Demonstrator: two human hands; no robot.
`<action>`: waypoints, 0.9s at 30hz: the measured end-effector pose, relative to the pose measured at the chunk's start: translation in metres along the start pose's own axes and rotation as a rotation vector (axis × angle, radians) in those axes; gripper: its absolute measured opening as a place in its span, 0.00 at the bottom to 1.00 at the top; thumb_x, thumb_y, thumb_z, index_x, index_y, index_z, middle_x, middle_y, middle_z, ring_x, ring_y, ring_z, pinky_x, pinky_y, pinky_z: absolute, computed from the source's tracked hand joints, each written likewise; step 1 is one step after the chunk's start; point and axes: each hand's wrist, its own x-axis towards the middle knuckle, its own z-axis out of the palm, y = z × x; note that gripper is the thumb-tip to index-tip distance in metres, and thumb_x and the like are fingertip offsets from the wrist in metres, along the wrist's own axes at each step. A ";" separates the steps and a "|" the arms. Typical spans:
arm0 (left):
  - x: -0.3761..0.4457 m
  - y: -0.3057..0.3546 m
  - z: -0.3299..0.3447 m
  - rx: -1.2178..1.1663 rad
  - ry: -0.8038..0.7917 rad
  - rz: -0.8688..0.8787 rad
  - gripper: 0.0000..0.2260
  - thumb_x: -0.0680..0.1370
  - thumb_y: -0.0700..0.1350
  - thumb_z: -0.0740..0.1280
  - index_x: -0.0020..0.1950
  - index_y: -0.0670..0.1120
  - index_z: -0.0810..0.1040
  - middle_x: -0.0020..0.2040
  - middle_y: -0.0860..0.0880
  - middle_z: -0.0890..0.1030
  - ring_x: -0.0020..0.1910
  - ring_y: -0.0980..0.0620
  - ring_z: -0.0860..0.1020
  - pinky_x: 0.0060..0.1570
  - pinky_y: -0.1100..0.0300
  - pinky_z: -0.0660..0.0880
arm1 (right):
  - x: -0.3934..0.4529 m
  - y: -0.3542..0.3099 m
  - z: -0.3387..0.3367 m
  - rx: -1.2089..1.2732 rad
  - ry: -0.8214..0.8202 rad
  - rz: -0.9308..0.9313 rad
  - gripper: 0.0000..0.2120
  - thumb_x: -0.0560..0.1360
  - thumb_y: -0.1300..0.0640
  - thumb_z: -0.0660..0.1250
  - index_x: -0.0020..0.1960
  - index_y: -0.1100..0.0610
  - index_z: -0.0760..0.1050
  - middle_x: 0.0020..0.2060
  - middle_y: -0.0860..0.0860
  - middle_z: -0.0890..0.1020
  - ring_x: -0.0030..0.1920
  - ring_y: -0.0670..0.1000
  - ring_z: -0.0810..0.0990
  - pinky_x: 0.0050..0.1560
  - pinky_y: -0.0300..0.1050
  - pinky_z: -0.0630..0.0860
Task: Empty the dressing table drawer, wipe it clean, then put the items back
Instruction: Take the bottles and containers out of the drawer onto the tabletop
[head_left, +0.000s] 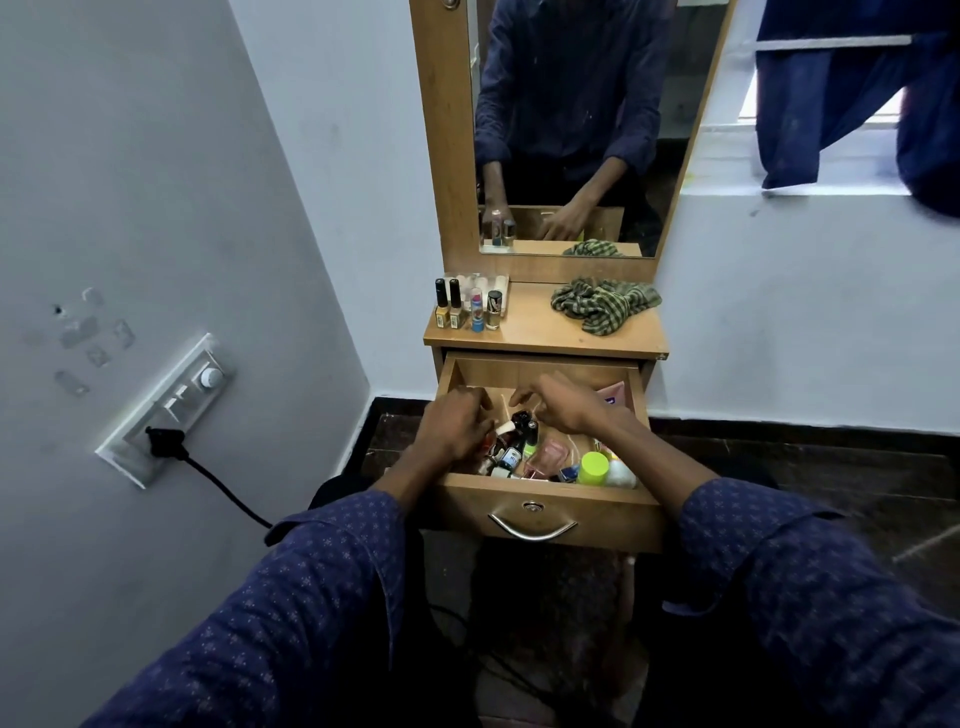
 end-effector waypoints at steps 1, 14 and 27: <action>0.000 0.002 0.001 0.012 -0.003 0.008 0.14 0.81 0.54 0.71 0.63 0.51 0.78 0.59 0.49 0.84 0.55 0.49 0.82 0.53 0.51 0.79 | -0.001 -0.001 0.002 -0.012 -0.001 0.002 0.23 0.76 0.68 0.70 0.65 0.47 0.81 0.61 0.49 0.84 0.59 0.52 0.83 0.53 0.48 0.80; 0.004 0.007 0.010 0.221 -0.107 0.024 0.13 0.84 0.54 0.65 0.65 0.50 0.80 0.61 0.44 0.80 0.55 0.42 0.82 0.55 0.49 0.77 | 0.011 -0.006 0.020 -0.081 -0.033 -0.018 0.15 0.72 0.62 0.76 0.55 0.49 0.85 0.48 0.47 0.81 0.50 0.52 0.83 0.41 0.45 0.73; 0.008 0.015 0.013 0.109 -0.077 -0.122 0.18 0.81 0.52 0.71 0.65 0.45 0.74 0.56 0.43 0.82 0.53 0.41 0.82 0.50 0.50 0.77 | 0.011 -0.003 0.016 -0.028 -0.018 0.031 0.20 0.67 0.63 0.79 0.45 0.46 0.72 0.47 0.49 0.81 0.48 0.55 0.80 0.43 0.49 0.75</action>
